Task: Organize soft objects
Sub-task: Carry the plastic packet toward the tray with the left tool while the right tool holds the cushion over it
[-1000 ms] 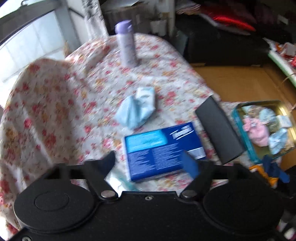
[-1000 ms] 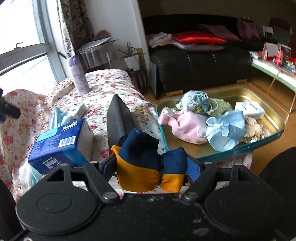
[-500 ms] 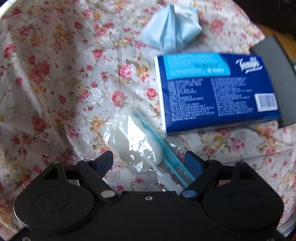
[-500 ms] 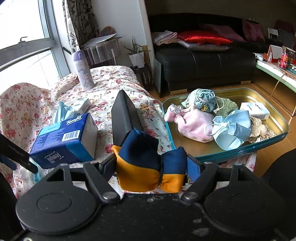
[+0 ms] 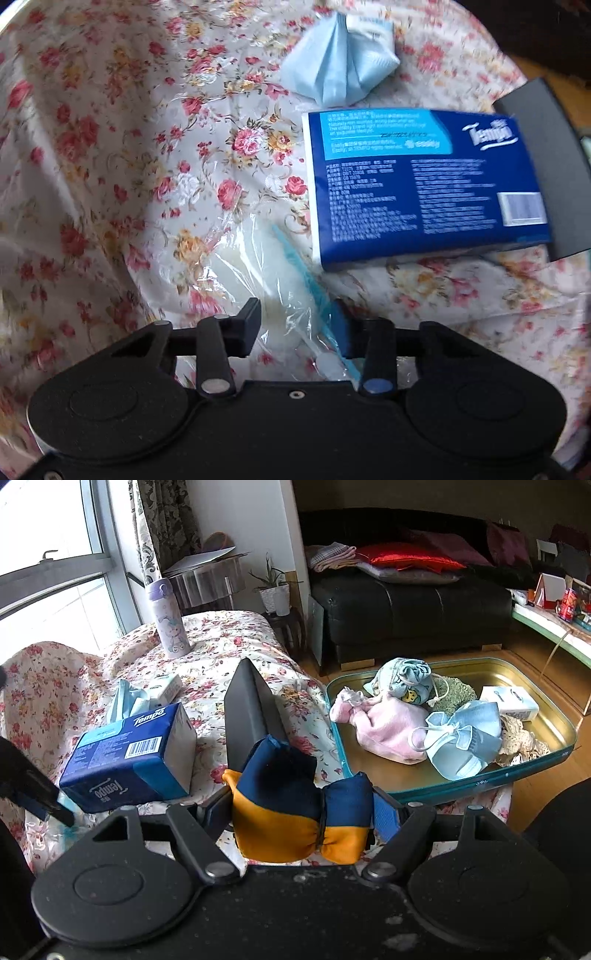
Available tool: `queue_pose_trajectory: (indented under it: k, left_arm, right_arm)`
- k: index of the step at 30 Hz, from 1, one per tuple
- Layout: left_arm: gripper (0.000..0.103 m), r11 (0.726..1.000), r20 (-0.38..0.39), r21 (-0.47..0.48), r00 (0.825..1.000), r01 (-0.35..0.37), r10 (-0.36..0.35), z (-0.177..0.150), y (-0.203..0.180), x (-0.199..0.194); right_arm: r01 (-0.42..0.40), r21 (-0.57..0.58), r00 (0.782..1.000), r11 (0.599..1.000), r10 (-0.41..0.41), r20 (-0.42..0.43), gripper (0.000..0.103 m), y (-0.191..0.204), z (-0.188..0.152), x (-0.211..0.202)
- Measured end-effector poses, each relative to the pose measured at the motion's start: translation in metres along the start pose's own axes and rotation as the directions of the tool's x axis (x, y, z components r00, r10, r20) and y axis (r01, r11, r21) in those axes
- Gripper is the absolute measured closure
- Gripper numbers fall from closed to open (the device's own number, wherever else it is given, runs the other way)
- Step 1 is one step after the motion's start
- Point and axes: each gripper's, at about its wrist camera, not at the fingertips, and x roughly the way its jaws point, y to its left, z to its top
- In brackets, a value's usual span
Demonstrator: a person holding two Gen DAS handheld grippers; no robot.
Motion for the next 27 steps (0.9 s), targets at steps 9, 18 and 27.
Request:
queue_pose_trajectory:
  k: [9,18,27]
  left_arm:
    - [0.064,0.999,0.175,-0.001,0.984,-0.038,0.037,-0.019,0.004,-0.06]
    - [0.075,0.998,0.36,0.065,0.932,0.018,-0.04,-0.011,-0.013,-0.126]
    - [0.075,0.986,0.399,0.153,0.909,0.065,-0.121,0.001,-0.049,-0.142]
  right_arm:
    - [-0.013,0.0,1.0,1.0,0.012,0.01,0.026,0.001,0.001,-0.003]
    - [0.0,0.025,0.998,1.0,-0.002,0.069,0.026,-0.012,0.014,-0.013]
    - [0.092,0.089,0.989,0.992,-0.102,0.107,0.026,-0.049,0.029,-0.01]
